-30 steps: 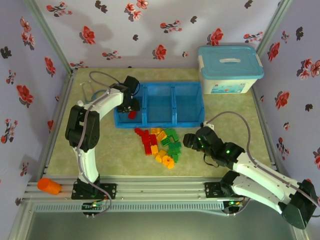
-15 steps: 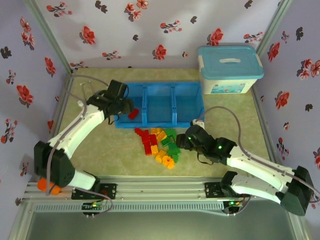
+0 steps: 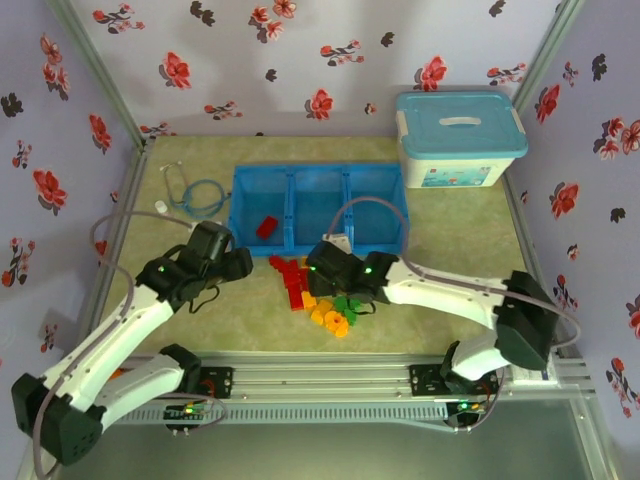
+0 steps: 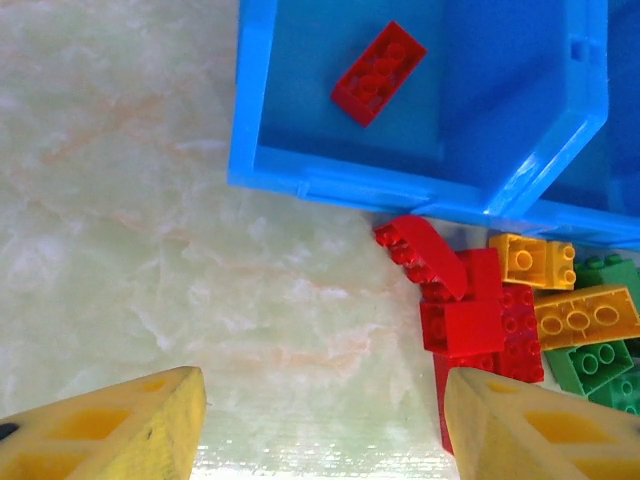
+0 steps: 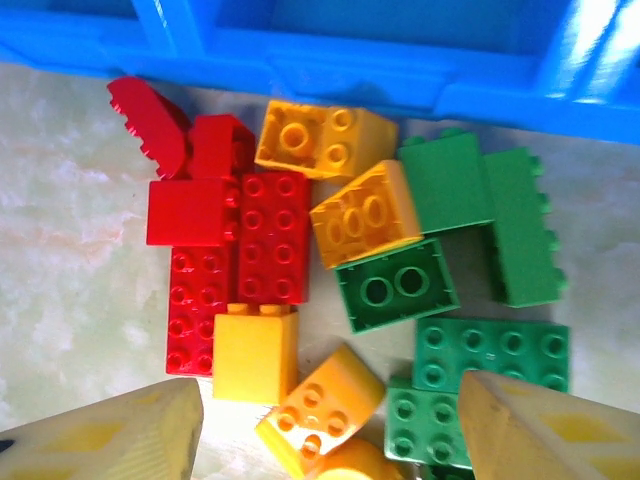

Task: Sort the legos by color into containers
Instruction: Pick up the lego from the bottom-center of the table.

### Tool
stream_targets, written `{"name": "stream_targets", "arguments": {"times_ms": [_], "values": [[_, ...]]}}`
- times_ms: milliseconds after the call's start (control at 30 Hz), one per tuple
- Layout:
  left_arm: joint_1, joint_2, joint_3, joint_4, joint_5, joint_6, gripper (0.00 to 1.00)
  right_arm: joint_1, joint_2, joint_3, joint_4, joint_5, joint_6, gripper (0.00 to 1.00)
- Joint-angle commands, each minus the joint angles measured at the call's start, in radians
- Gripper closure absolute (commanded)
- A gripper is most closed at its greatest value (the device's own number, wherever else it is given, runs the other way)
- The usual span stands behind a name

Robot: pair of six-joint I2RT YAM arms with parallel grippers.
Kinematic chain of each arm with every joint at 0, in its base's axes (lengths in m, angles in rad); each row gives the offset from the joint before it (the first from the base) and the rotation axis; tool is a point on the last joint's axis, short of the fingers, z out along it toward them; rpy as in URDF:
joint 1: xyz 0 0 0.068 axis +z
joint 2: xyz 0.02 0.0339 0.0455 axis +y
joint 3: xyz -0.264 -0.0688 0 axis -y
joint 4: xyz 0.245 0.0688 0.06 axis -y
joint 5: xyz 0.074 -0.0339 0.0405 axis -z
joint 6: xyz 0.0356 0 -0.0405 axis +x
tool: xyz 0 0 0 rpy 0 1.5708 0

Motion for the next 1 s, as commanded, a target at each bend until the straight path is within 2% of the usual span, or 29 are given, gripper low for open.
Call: {"name": "stream_targets", "arguments": {"times_ms": [0, 233, 433, 800, 967], "values": [[-0.009, -0.063, -0.039, -0.055, -0.005, -0.054, 0.36, 0.017, 0.085, 0.061, -0.028, -0.038, 0.000, 0.34], [-0.016, -0.111, -0.070, -0.069, -0.003, -0.066, 0.36, 0.035, 0.232, 0.121, 0.012, -0.094, 0.018, 0.37], [-0.019, -0.117, -0.078, -0.066, -0.002, -0.069, 0.36, 0.049, 0.315, 0.190, -0.027, -0.101, 0.019, 0.38], [-0.021, -0.140, -0.114, -0.053, -0.002, -0.082, 0.37, 0.051, 0.351, 0.189, -0.063, -0.077, 0.058, 0.43], [-0.021, -0.142, -0.119, -0.048, -0.001, -0.087, 0.38, 0.051, 0.334, 0.162, -0.048, -0.076, 0.072, 0.49]]}}
